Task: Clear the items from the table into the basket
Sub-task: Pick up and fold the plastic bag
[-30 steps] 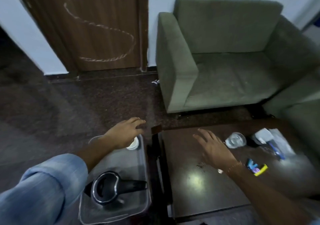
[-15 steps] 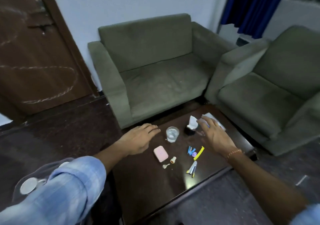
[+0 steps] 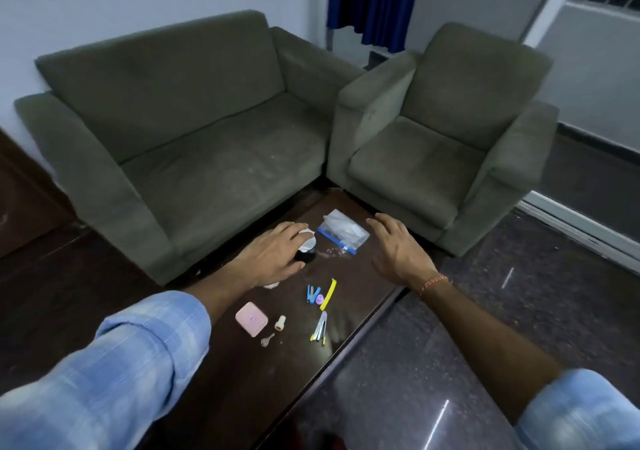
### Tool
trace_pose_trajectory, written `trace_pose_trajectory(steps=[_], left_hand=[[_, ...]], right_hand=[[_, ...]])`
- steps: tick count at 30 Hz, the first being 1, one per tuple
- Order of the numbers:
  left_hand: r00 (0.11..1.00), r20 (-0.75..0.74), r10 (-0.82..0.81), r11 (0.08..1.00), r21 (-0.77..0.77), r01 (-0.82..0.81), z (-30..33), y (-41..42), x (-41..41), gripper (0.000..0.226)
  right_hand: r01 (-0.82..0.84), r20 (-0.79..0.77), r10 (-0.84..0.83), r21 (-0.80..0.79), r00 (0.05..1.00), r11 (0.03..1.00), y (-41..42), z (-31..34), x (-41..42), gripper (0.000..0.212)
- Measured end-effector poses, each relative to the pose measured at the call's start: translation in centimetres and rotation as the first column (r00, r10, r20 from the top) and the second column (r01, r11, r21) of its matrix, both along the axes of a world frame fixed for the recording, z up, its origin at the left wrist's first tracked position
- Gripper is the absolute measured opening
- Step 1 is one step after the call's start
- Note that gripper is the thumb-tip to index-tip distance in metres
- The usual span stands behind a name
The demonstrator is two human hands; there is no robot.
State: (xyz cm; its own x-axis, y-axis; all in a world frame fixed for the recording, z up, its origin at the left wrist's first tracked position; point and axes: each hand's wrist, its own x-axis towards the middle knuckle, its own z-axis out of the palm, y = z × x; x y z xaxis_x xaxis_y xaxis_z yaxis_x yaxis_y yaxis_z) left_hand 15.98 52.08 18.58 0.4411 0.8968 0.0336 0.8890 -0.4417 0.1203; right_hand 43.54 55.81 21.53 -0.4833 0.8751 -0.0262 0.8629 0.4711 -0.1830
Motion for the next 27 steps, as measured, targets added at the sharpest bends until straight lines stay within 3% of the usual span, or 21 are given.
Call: trace_pose_trajectory(steps=[4, 11, 18, 23, 27], left_hand=[[0.999, 0.049, -0.005, 0.999, 0.044, 0.003, -0.4, 3.9, 1.0, 0.062], [0.971, 0.217, 0.105, 0.994, -0.034, -0.100, -2.0, 9.7, 4.7, 0.057], [0.955, 0.163, 0.247, 0.965, -0.133, -0.227, -5.1, 17.9, 8.2, 0.053], [0.881, 0.154, 0.448, 0.871, -0.298, -0.391, -7.7, 23.2, 10.9, 0.052], [0.802, 0.128, 0.583, 0.755, -0.450, -0.477, -10.1, 24.8, 12.7, 0.065]], right_hand=[[0.044, -0.035, -0.043, 0.011, 0.998, 0.999, 1.9, -0.1, 1.0, 0.070], [0.113, -0.103, -0.120, -0.077, 0.987, 0.991, 8.1, -1.9, 2.7, 0.068], [0.055, -0.144, -0.091, -0.236, 0.985, 0.970, 18.7, -6.7, 4.7, 0.055], [0.033, -0.205, -0.120, -0.384, 0.971, 0.923, 25.8, -10.5, 6.1, 0.046], [0.038, -0.227, -0.171, -0.491, 0.959, 0.870, 30.1, -13.6, 6.1, 0.042]])
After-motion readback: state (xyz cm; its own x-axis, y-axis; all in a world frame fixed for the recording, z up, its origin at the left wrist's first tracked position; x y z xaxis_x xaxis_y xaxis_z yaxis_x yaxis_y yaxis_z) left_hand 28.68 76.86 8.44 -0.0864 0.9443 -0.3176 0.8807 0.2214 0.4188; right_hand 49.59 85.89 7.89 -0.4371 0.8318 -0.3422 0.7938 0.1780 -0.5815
